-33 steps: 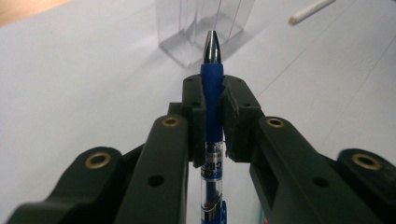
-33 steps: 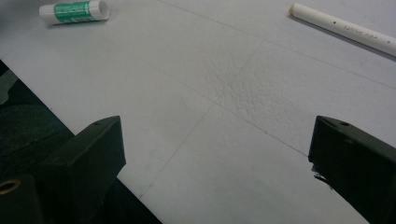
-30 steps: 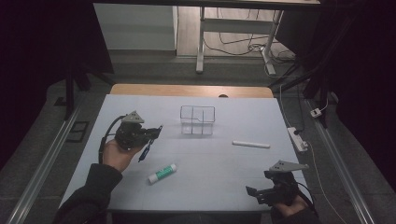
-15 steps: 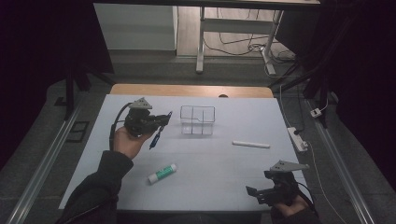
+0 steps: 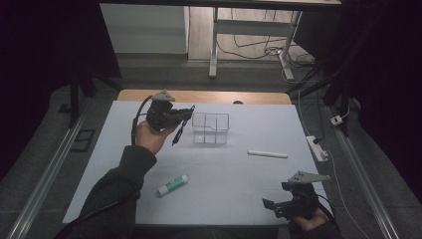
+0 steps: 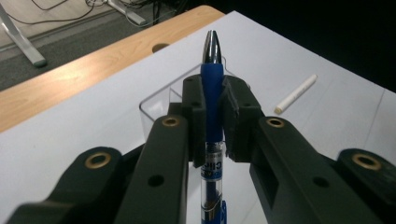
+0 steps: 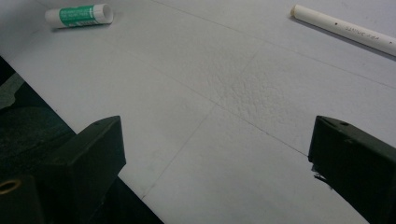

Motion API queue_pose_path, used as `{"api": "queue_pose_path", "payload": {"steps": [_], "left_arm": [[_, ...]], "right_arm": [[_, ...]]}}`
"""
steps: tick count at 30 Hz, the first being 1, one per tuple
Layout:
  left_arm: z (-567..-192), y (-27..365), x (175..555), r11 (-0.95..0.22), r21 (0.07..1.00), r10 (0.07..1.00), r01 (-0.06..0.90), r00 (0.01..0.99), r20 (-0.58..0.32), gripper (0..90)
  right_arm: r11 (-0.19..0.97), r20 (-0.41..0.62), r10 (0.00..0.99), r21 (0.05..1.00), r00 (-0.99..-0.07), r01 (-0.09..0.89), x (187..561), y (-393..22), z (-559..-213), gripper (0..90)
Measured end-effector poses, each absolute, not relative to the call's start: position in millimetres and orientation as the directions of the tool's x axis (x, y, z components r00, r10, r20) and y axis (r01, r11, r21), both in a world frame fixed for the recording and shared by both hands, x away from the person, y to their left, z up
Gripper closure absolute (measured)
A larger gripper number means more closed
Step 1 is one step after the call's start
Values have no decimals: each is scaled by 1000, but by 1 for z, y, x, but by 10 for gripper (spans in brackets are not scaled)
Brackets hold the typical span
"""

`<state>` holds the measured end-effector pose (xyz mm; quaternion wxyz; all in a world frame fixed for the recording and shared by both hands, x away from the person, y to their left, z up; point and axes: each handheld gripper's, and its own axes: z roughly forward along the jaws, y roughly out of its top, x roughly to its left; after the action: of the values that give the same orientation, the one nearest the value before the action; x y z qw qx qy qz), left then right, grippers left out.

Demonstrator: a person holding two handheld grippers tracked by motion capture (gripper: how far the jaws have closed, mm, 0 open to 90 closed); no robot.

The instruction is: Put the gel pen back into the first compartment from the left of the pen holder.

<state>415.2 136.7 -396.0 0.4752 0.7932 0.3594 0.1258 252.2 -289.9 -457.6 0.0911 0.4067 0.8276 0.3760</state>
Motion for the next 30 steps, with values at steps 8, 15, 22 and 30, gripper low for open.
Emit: {"api": "queue_pose_path", "payload": {"steps": [8, 15, 22, 30], "left_arm": [[-387, 125, 433, -277, 858, 693, 432, 708, -133, 796], [-386, 115, 449, -256, 868, 688, 425, 711, -146, 796], [-387, 105, 464, -244, 876, 693, 417, 707, -143, 797], [-386, 97, 479, -224, 892, 697, 393, 705, -135, 796]], "right_arm": [[387, 156, 739, 698, -655, 602, 252, -290, -457, 34], [387, 156, 738, 699, -656, 602, 252, -290, -457, 34], [390, 153, 737, 698, -658, 600, 252, -290, -457, 35], [393, 153, 735, 697, -660, 599, 252, -290, -457, 35]]}}
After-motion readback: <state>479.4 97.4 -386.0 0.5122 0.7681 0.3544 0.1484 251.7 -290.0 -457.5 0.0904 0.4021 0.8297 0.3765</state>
